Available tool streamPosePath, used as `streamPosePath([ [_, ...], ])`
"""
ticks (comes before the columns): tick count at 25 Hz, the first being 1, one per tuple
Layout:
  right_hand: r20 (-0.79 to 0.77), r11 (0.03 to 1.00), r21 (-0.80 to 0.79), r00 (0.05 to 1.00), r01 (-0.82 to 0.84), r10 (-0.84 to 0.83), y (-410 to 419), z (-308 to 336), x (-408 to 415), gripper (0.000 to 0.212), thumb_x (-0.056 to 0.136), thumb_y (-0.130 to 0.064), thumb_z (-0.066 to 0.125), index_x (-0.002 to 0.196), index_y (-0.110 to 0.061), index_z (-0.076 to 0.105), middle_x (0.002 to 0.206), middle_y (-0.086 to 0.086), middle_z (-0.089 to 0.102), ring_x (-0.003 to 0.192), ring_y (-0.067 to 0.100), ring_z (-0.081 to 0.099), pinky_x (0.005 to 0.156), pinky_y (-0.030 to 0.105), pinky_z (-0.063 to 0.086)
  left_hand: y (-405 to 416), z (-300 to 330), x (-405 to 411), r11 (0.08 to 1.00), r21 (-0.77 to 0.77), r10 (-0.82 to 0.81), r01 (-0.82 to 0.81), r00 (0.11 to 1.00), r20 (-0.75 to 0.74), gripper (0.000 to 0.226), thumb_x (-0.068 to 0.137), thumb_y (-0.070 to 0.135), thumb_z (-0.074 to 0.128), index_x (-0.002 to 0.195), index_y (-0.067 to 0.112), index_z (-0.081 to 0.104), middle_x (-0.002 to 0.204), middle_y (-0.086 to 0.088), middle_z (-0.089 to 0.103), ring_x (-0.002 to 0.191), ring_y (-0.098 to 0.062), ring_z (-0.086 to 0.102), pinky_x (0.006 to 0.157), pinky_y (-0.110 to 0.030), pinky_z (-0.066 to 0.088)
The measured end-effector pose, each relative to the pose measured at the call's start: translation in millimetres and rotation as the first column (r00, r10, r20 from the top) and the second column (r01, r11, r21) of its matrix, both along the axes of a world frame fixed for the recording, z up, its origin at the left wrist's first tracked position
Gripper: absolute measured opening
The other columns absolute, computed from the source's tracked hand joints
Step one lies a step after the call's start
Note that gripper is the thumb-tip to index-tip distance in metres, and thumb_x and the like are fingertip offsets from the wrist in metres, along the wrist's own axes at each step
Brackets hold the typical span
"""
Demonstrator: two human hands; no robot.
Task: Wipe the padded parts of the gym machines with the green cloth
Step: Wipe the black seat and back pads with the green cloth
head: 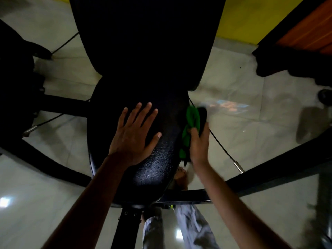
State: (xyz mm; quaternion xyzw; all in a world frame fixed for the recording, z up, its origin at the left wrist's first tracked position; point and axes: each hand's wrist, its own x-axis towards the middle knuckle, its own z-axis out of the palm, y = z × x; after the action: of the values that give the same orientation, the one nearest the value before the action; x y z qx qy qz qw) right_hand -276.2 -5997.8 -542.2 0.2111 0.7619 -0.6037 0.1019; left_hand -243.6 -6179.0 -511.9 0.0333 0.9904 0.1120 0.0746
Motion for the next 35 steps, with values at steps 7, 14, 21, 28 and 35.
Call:
streamPosePath([
  [7,0.139,0.983,-0.009,0.974,0.184,-0.181,-23.5,12.1,142.5,0.070,0.060,-0.047,0.055,0.128,-0.034,0.043,0.129,0.004,0.052,0.120,0.025,0.050,0.103,0.045,0.041,-2.6,1.5,1.1,0.999,0.031,-0.010,0.011,1.000,-0.024,0.067,0.091,0.053,0.031,0.144,0.013,0.039,0.153,-0.008,0.032,0.143,-0.028,0.023,0.116,-0.051,0.012],
  [14,-0.180,0.938,0.298,0.954,-0.179,0.239,-0.6,12.2,1.2,0.071,0.075,-0.036,0.046,0.135,0.001,0.044,0.127,0.018,0.046,0.121,0.031,0.045,0.099,0.027,0.034,-1.4,3.8,16.6,1.000,0.009,0.016,-0.015,0.999,-0.039,0.063,0.093,0.048,0.027,0.141,0.011,0.044,0.149,-0.010,0.040,0.140,-0.029,0.032,0.114,-0.049,0.021],
  [21,0.053,0.070,0.878,0.243,-0.474,0.969,-48.2,32.5,-106.9,0.064,0.080,-0.043,0.045,0.137,-0.014,0.045,0.139,0.019,0.041,0.110,0.047,0.045,0.080,0.056,0.046,19.5,8.7,37.9,0.927,-0.036,0.372,-0.374,0.927,-0.053,0.059,0.096,0.049,0.026,0.142,0.017,0.043,0.151,-0.009,0.037,0.140,-0.026,0.031,0.116,-0.041,0.016],
  [28,0.244,-0.186,0.840,0.049,-0.510,0.969,-163.4,33.1,-163.9,0.059,0.095,-0.035,0.047,0.145,-0.009,0.028,0.143,0.020,0.033,0.126,0.039,0.037,0.097,0.044,0.038,20.8,6.3,39.8,0.867,0.071,0.498,-0.493,0.857,-0.131,0.052,0.093,0.041,0.046,0.135,0.011,0.053,0.145,-0.012,0.044,0.137,-0.026,0.037,0.114,-0.040,0.025],
  [35,0.159,-0.091,0.868,0.100,-0.488,0.982,-119.8,38.5,-137.9,0.059,0.090,-0.032,0.057,0.141,-0.009,0.038,0.140,0.022,0.036,0.121,0.043,0.039,0.092,0.048,0.042,21.2,5.5,41.3,0.862,0.083,0.506,-0.499,0.848,-0.155,0.050,0.092,0.039,0.048,0.133,0.011,0.054,0.144,-0.013,0.046,0.136,-0.027,0.039,0.112,-0.044,0.030],
])
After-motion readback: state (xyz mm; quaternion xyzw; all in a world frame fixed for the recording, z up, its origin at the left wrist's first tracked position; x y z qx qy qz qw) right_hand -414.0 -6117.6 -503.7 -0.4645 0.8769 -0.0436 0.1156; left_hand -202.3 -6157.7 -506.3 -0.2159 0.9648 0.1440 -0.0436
